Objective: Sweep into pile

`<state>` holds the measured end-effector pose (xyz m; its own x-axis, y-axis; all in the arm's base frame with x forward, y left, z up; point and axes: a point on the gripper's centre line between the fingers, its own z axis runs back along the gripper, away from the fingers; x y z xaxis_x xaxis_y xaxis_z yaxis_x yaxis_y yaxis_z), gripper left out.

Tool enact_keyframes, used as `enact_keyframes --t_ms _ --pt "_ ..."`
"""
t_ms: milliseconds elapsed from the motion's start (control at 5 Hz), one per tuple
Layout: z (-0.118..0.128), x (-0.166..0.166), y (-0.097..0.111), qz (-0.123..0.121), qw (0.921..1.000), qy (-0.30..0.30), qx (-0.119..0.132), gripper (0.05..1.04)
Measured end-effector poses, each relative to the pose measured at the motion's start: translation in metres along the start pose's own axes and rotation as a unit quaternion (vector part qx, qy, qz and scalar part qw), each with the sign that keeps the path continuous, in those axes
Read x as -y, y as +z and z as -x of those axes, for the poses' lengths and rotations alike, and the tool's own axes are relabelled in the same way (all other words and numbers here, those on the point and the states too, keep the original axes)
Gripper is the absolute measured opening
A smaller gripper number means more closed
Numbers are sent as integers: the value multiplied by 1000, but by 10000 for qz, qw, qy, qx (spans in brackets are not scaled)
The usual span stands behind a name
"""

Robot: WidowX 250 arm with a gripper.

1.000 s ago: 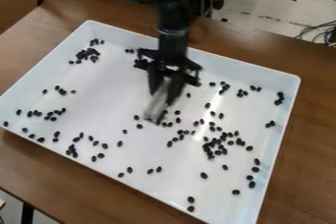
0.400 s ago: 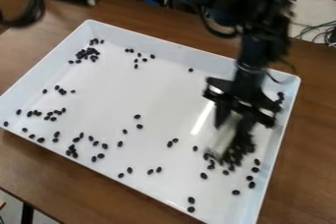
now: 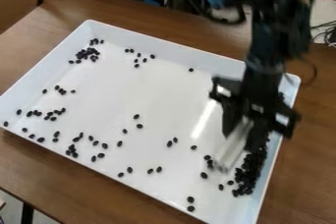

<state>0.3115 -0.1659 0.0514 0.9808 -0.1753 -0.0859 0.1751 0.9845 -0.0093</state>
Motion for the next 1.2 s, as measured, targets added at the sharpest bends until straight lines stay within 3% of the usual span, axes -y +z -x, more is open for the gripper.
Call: enact_keyframes --t_ms 200,400,800,1000,1200 --pt "-5 -43 26 -59 9987 434 266 354" --pt "-3 -93 41 -249 9947 958 287 354" --pt "36 -187 33 -557 9816 1802 300 354" --pt "50 -231 25 -908 9786 1820 302 354" --pt "60 -278 10 -933 9800 1720 360 354"
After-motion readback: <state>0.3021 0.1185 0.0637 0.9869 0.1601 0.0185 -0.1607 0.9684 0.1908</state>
